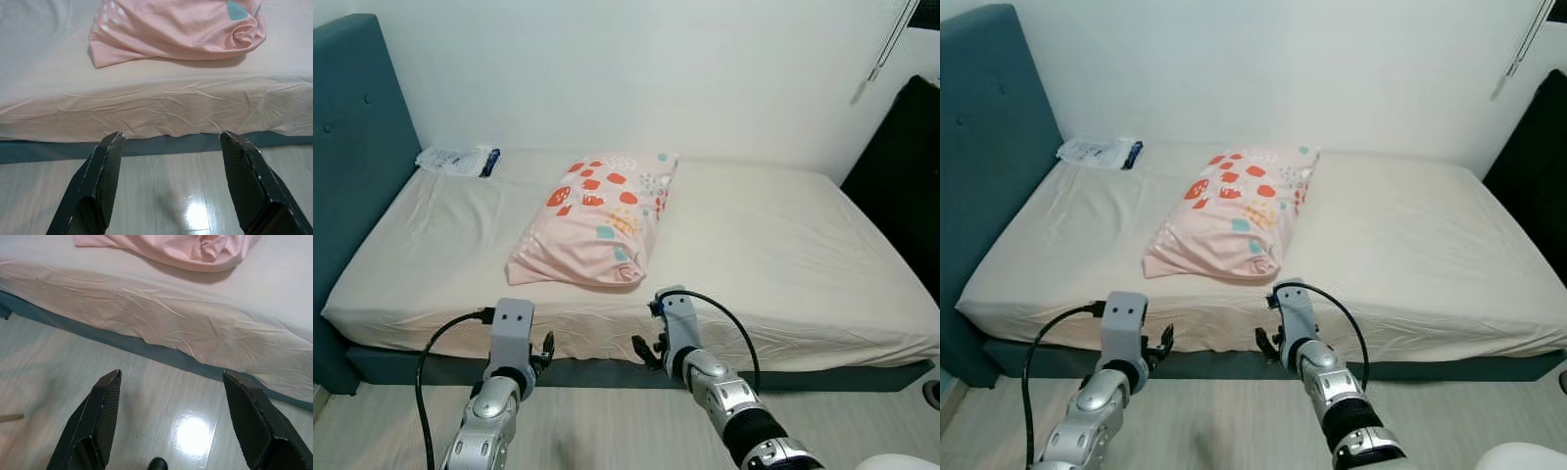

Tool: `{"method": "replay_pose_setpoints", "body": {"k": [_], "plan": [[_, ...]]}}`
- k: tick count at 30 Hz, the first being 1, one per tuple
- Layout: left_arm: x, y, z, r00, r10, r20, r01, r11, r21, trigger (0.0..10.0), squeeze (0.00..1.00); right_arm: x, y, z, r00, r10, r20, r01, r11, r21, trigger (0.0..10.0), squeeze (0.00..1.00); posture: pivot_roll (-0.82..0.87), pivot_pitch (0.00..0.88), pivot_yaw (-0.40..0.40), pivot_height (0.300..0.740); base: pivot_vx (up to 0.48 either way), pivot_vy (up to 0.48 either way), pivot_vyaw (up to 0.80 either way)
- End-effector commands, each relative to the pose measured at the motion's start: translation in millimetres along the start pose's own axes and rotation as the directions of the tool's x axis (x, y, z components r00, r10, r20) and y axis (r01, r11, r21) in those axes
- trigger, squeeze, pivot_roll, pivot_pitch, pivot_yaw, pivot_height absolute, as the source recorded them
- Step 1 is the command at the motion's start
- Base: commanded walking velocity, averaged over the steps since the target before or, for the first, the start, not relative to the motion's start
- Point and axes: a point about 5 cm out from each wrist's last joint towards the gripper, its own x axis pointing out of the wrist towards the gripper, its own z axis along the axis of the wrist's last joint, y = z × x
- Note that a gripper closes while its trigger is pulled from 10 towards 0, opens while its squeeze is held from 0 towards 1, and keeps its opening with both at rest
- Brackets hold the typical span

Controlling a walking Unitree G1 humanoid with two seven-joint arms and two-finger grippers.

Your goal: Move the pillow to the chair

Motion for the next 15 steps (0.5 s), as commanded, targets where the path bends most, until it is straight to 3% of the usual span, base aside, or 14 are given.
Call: {"method": "replay_pose_setpoints", "body": {"k": [1,3,6,15], "plan": [[0.8,-2.1,-1.8,1.0,-0.018,-0.017,0.018,1.0,0.005,10.0,0.0,0.7,-0.4,1.7,1.0,0.003,0.003,-0.003,1.0,-0.005,10.0,0.0,0.1,0.0,-0.052,0.723,0.0,0.0,0.0],[1.0,-4.2,-5.6,0.998,-0.042,-0.038,0.045,0.997,0.065,10.0,0.0,0.9,0.2,1.7,1.0,0.005,0.003,-0.005,1.0,-0.005,10.0,0.0,0.1,0.0,-0.051,0.723,0.0,0.0,0.0],[1.1,-4.6,-7.6,0.998,-0.045,-0.047,0.049,0.996,0.079,10.0,0.0,1.0,0.4,1.8,1.0,0.005,0.003,-0.005,1.0,-0.005,10.0,0.0,0.1,0.0,-0.051,0.723,0.0,0.0,0.0],[4.6,-2.8,-3.4,1.0,-0.019,-0.018,0.02,0.997,0.073,10.0,0.0,2.6,2.1,6.1,1.0,0.01,0.012,-0.01,1.0,-0.003,10.0,0.0,0.11,0.0,-0.062,0.723,0.0,0.0,0.0]]}}
